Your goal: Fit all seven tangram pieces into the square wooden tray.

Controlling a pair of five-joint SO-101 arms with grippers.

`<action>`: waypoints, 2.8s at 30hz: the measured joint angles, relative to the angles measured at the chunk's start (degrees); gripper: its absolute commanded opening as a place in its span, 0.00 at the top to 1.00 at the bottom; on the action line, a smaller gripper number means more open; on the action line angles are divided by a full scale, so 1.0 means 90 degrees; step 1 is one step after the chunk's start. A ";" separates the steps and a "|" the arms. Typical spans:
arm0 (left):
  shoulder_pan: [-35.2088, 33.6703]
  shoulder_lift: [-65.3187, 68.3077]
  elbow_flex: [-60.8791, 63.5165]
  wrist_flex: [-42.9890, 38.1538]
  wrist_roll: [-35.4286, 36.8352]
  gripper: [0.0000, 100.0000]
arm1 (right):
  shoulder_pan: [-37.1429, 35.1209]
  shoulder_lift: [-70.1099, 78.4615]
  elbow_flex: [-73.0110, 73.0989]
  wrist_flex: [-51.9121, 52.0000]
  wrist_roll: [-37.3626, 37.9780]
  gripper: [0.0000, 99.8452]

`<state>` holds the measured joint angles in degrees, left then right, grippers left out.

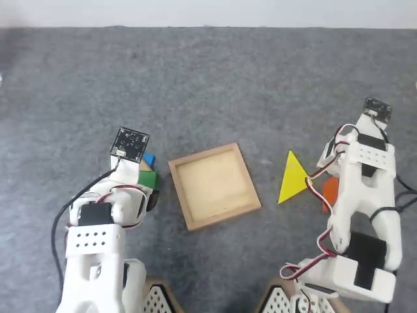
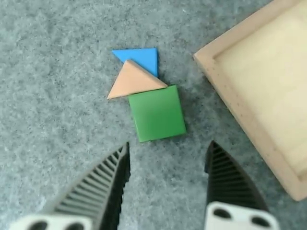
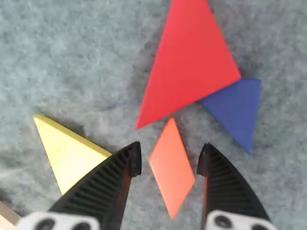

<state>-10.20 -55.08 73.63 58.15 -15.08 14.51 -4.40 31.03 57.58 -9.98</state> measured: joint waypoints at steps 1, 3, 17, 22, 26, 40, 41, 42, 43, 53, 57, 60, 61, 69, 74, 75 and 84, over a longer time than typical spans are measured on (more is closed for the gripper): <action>0.0000 0.0000 0.0000 0.0000 0.0000 0.75 | -0.0020 -0.0078 -0.0010 0.0020 0.0000 0.79; 0.0000 0.0000 0.0000 0.0000 0.0000 0.75 | -0.0205 -0.0225 -0.0039 0.0020 0.0000 0.78; 0.0000 0.0000 0.0068 -0.0049 0.0000 0.75 | -0.0264 0.2110 -0.3653 0.2247 0.1368 0.67; 0.0000 0.0000 0.0068 -0.0049 0.0000 0.75 | -0.0029 0.2295 -0.4015 0.2589 0.1221 0.68; 0.0000 0.0000 0.0068 -0.0049 0.0000 0.75 | -0.0010 0.2452 -0.4024 0.2657 0.1182 0.68; 0.0000 0.0000 0.0068 -0.0049 0.0000 0.75 | 0.0000 0.3829 -0.4425 0.2393 0.1162 0.68; 0.0000 0.0000 0.0068 -0.0049 0.0000 0.75 | 0.0000 0.3839 -0.4493 0.2393 0.1162 0.68; 0.0000 0.0000 0.0068 -0.0049 0.0000 0.75 | 0.0010 0.3849 -0.4542 0.2393 0.1162 0.68; 0.0000 0.0000 0.0068 -0.0049 0.0000 0.75 | 0.0029 0.3849 -0.4601 0.2403 0.1162 0.68; 0.0000 0.0000 0.0068 -0.0049 0.0000 0.75 | 0.0078 0.3458 -0.4689 0.2784 0.1123 0.61; 0.0000 0.0000 0.0068 -0.0049 0.0000 0.75 | 0.0088 0.3458 -0.4689 0.2608 0.0860 0.60; 0.0000 0.0000 0.0068 -0.0049 0.0000 0.75 | 0.0088 0.3487 -0.4689 0.2344 0.0674 0.60; 0.0000 0.0000 0.0068 -0.0049 0.0000 0.75 | 0.0088 0.3565 -0.4698 0.2237 0.0645 0.60; 0.0000 0.0000 0.0068 -0.0049 0.0000 0.75 | 0.0088 0.4093 -0.4855 0.1973 0.0547 0.60; 0.0000 0.0000 0.0068 -0.0049 0.0000 0.75 | 0.0088 0.4103 -0.4962 0.1973 0.0537 0.62; 0.0000 0.0000 0.0068 -0.0049 0.0000 0.75 | 0.0088 0.4103 -0.4972 0.1973 0.0537 0.64; 0.0000 0.0000 0.0068 -0.0049 0.0000 0.75 | -0.0010 0.4103 -0.4972 0.2110 0.0537 0.81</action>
<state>-10.20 -55.08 74.24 57.71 -15.08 14.42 32.53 -13.71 76.57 -5.14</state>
